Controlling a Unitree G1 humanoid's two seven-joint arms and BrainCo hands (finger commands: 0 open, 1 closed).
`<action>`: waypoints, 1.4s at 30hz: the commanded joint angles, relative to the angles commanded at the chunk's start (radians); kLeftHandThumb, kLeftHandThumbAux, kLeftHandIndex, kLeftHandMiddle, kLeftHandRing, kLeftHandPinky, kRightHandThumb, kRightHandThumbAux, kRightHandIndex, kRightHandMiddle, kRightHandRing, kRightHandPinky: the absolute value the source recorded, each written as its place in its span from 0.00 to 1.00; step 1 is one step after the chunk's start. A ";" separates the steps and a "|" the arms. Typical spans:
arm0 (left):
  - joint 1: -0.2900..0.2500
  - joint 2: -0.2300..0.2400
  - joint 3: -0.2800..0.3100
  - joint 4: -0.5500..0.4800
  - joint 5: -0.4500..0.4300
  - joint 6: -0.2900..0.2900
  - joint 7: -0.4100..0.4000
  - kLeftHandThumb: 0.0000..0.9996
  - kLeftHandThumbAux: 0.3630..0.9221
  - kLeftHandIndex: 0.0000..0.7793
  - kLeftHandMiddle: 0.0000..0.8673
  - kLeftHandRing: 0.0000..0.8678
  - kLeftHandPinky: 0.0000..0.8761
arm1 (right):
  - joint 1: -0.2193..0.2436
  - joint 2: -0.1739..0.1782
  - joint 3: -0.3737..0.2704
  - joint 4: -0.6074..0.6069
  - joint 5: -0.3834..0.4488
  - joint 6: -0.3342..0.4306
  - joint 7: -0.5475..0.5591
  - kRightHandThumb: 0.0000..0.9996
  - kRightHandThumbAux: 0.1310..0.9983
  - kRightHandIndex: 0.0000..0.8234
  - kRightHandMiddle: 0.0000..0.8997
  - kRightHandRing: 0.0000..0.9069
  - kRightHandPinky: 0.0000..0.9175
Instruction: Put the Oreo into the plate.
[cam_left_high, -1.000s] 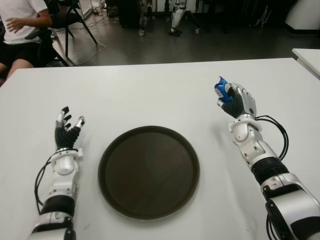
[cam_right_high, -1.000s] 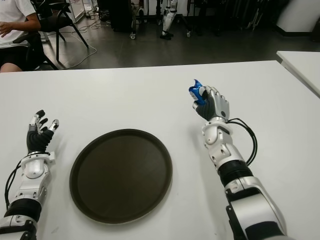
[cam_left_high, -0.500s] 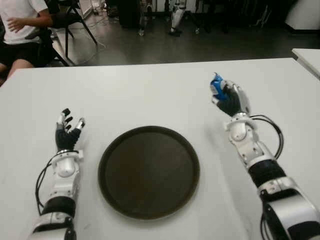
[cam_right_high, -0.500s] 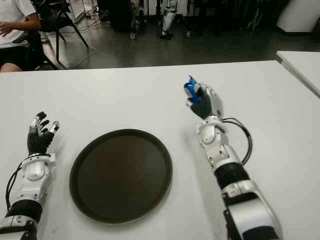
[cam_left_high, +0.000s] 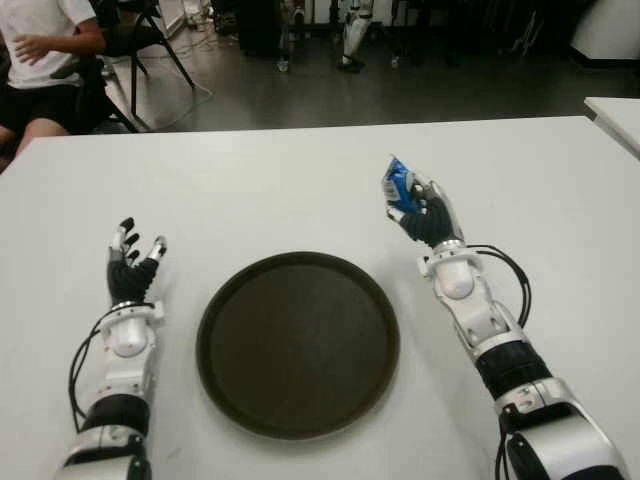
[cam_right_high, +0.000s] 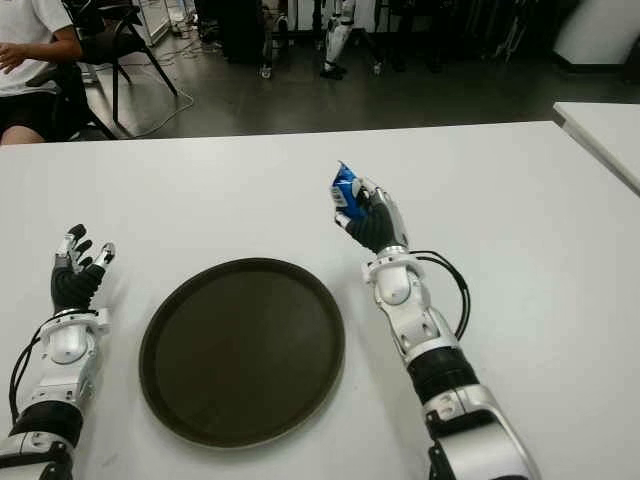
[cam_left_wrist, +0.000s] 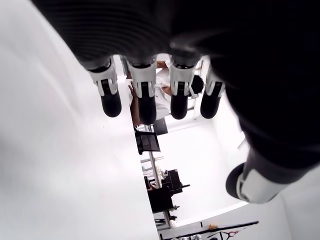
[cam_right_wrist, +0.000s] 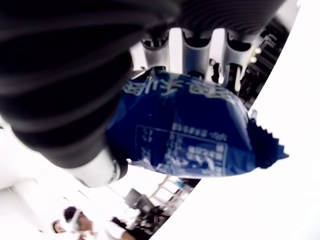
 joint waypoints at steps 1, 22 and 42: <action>0.000 0.001 0.000 0.002 -0.001 -0.001 -0.002 0.25 0.49 0.08 0.11 0.08 0.04 | 0.005 0.009 0.003 0.002 0.006 -0.016 0.007 0.71 0.67 0.54 0.92 0.88 0.90; 0.015 0.005 0.003 -0.066 -0.001 0.042 -0.009 0.27 0.51 0.08 0.11 0.08 0.04 | 0.037 0.116 -0.028 0.025 0.210 -0.178 0.274 0.71 0.67 0.54 0.93 0.93 0.92; 0.031 -0.008 -0.009 -0.139 0.011 0.104 -0.008 0.26 0.49 0.07 0.11 0.08 0.03 | 0.012 0.110 -0.026 0.031 0.215 -0.178 0.368 0.71 0.67 0.54 0.92 0.92 0.92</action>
